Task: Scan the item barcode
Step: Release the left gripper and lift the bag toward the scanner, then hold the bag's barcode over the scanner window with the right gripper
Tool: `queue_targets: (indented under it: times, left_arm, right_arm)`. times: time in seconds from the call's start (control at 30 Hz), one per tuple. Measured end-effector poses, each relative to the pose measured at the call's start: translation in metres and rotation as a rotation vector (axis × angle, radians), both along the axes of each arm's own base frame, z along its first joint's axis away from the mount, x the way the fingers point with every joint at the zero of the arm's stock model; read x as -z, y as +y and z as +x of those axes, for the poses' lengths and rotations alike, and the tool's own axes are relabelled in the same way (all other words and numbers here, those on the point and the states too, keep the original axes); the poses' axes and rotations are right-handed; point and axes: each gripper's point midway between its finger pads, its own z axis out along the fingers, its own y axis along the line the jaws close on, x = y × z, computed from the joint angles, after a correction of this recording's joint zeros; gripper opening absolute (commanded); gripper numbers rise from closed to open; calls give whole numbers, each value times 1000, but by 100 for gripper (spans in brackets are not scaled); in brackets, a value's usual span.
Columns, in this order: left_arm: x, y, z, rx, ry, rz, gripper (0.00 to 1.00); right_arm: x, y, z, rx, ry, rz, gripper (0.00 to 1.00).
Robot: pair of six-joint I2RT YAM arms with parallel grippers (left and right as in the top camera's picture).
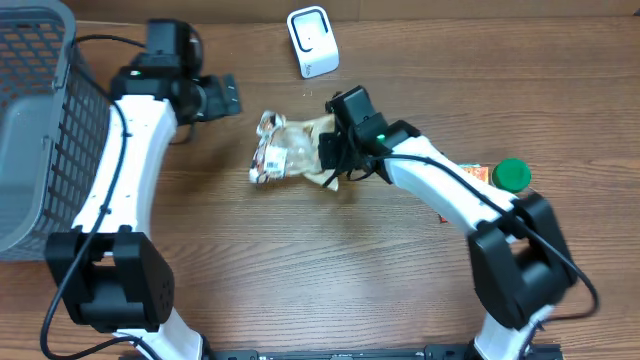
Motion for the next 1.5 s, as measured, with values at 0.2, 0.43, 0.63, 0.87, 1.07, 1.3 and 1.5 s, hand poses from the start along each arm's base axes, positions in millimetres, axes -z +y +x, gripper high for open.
queue_targets:
  times: [0.2, 0.43, 0.63, 0.87, 1.07, 1.3, 1.5]
  left_arm:
    - [6, 57, -18, -21, 77, 131, 94]
    - [7, 89, -27, 4, 112, 197, 100]
    - [7, 90, -28, 25, 115, 209, 100]
    - [7, 90, -28, 29, 115, 211, 100]
    - [7, 90, -28, 28, 115, 212, 100]
    - [7, 90, -28, 27, 116, 214, 100]
    - [7, 91, -28, 26, 117, 217, 100]
  right_arm:
    - [-16, -16, 6, 18, -62, -58, 4]
    - [-21, -24, 17, 25, -125, -108, 3]
    - [-62, -46, 50, 36, -305, -294, 3]
    - [-208, -59, 114, 86, -782, -504, 3]
    - [-300, -65, 131, 94, -1116, -705, 3]
    - [-319, -59, 145, 62, -1259, -887, 3]
    - [-267, -37, 184, 31, -1343, -1060, 3]
